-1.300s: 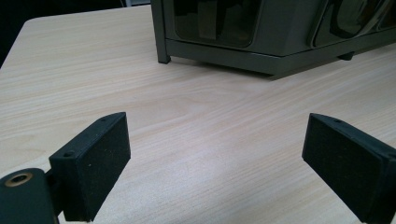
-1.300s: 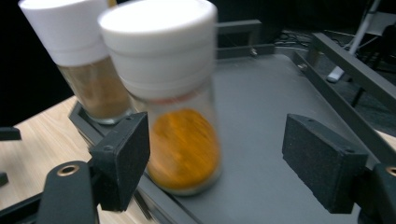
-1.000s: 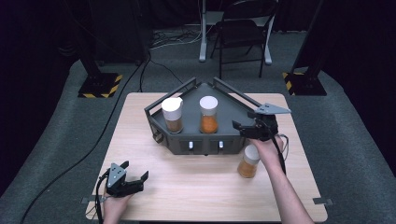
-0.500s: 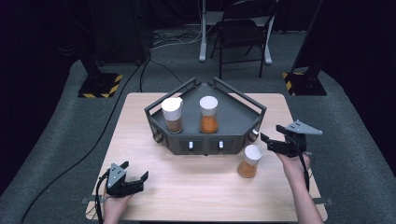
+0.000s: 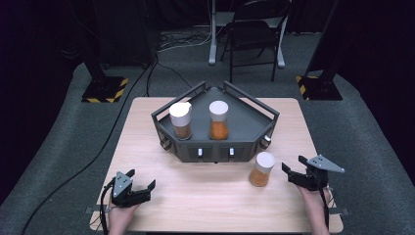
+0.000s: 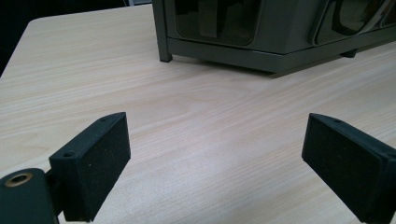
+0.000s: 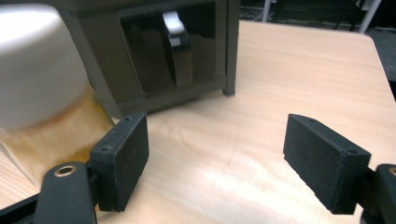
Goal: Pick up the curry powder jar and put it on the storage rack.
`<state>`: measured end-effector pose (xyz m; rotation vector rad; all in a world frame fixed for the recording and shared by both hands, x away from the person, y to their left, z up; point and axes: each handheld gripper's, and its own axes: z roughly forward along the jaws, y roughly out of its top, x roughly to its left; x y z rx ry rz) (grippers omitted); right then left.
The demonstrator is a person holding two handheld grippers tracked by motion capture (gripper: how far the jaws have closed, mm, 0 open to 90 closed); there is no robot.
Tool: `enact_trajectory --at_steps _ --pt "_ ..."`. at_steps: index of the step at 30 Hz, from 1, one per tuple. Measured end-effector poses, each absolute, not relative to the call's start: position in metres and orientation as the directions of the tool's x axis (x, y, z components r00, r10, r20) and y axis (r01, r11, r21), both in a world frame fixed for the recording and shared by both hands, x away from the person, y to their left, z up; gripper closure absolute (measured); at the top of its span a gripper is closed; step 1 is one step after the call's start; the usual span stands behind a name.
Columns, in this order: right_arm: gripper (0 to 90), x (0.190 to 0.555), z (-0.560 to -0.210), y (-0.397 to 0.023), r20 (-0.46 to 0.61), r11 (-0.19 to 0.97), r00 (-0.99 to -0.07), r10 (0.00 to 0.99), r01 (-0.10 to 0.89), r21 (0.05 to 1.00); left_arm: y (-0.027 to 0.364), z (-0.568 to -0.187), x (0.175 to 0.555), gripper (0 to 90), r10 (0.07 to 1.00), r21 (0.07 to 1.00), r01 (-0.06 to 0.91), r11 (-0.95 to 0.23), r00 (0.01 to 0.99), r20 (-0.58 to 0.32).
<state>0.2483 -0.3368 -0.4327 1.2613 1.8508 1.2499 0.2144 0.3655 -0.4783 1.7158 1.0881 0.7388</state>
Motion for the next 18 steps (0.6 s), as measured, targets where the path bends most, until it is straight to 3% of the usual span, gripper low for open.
enact_trajectory --at_steps 18 --pt "19.0 0.232 -0.467 -0.345 0.071 0.097 -0.365 0.928 0.421 0.902 0.366 -0.478 0.215 7.8 0.906 0.926 0.341 -0.161 0.424 0.002"
